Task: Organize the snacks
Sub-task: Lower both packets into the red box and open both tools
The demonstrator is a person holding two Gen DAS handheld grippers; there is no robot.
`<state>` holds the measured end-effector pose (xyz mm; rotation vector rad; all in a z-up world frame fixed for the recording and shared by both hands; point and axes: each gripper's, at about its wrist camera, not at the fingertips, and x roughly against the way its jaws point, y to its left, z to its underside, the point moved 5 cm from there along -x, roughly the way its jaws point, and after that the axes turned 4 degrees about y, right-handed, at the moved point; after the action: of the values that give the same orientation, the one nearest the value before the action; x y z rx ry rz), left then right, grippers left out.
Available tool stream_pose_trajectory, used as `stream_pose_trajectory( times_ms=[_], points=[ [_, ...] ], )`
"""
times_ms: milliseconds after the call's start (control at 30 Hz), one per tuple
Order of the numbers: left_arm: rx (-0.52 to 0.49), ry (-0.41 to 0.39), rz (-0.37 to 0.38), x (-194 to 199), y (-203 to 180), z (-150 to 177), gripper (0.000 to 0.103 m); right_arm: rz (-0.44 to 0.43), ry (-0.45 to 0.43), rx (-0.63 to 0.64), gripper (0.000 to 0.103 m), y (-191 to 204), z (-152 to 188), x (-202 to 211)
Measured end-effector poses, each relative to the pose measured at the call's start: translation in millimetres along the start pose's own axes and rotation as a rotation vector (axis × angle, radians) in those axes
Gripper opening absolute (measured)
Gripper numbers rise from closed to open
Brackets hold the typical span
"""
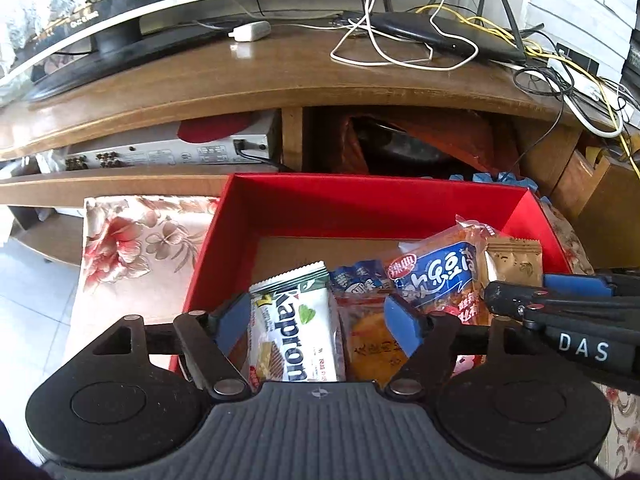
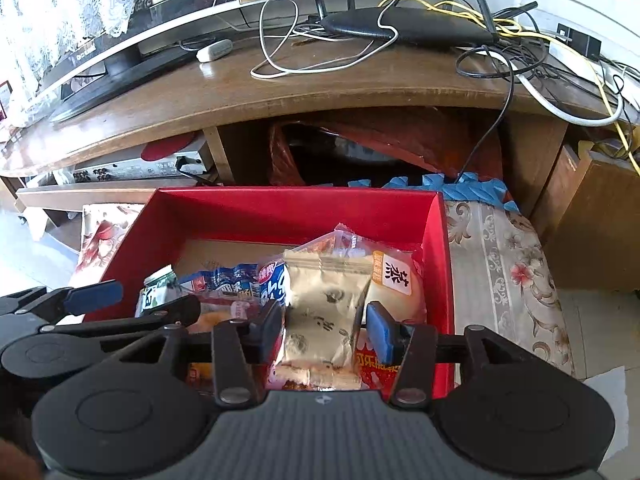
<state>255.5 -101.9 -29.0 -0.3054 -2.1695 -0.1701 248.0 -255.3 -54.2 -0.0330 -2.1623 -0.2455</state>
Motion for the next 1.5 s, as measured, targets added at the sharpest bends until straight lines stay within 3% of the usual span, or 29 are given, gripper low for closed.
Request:
stream_pose_trajectory(
  times_ms=[367, 900, 1067, 1500],
  points=[
    [0.029, -0.009, 0.014, 12, 5, 1, 0.085, -0.017, -0.011, -0.023, 0.055, -2, 0, 12],
    [0.019, -0.011, -0.019, 15, 4, 3, 0.085, -0.011, 0.008, -0.03, 0.056, -4, 7, 11],
    [0.053, 0.035, -0.013, 16, 6, 3, 0.085, -0.013, 0.001, -0.032, 0.056, -4, 7, 14],
    [0.06, -0.077, -0.083, 48, 6, -4, 0.081, -0.043, -0.043, -0.024, 0.056, 3, 3, 31]
  ],
)
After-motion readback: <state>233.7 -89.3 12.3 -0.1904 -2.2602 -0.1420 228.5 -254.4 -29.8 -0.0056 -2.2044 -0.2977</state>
